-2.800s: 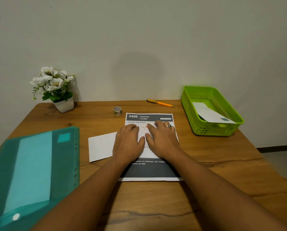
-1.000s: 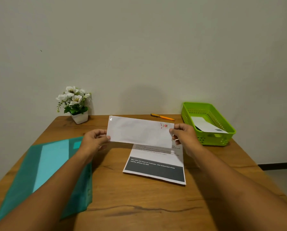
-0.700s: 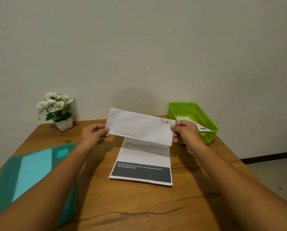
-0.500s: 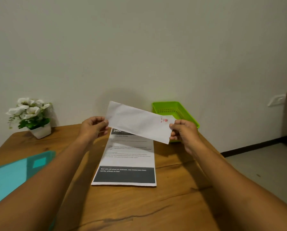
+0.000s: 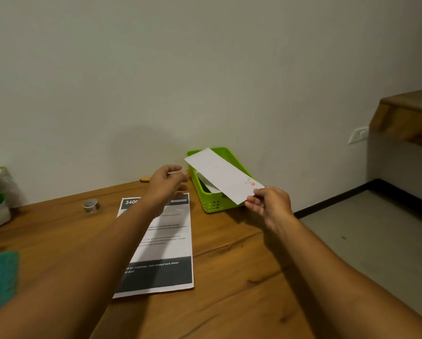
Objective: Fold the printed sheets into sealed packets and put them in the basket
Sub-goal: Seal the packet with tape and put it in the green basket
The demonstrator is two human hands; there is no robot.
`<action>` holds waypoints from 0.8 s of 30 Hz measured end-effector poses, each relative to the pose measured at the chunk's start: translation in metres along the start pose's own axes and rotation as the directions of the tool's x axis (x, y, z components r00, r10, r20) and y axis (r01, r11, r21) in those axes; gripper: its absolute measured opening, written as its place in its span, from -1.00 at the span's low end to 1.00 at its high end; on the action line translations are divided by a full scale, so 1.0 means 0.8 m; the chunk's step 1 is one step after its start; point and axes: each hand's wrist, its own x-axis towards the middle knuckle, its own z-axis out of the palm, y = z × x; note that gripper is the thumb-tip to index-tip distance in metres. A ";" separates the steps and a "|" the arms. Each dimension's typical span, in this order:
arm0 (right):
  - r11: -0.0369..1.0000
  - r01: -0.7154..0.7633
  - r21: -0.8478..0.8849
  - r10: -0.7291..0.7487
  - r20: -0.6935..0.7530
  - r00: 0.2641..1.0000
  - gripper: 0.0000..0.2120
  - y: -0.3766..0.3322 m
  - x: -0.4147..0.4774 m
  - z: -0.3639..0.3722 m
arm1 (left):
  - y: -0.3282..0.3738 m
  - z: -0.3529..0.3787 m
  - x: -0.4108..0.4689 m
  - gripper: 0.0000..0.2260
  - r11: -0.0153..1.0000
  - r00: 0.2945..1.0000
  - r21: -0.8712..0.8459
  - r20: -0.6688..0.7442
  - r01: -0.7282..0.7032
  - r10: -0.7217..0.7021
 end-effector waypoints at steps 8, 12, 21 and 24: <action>0.996 -0.010 0.086 0.015 -0.054 0.998 -0.99 0.015 0.006 0.046 | -0.025 0.023 -0.013 -0.76 0.996 0.991 0.087 0.134 -0.033 0.021; 1.000 0.024 -0.011 -0.024 -0.062 0.998 -0.92 0.022 0.010 0.057 | -0.033 0.013 -0.015 -0.79 0.992 0.988 0.117 0.155 -0.043 0.024; 0.945 0.221 -0.241 -0.220 0.032 0.975 -0.72 0.042 -0.019 0.057 | -0.083 -0.065 -0.022 -0.69 0.769 0.980 0.609 0.091 -0.194 0.174; 0.884 0.330 -0.331 -0.294 0.156 0.943 -0.71 0.059 -0.038 0.071 | -0.110 -0.111 -0.039 -0.56 0.504 0.990 0.854 0.085 -0.131 0.115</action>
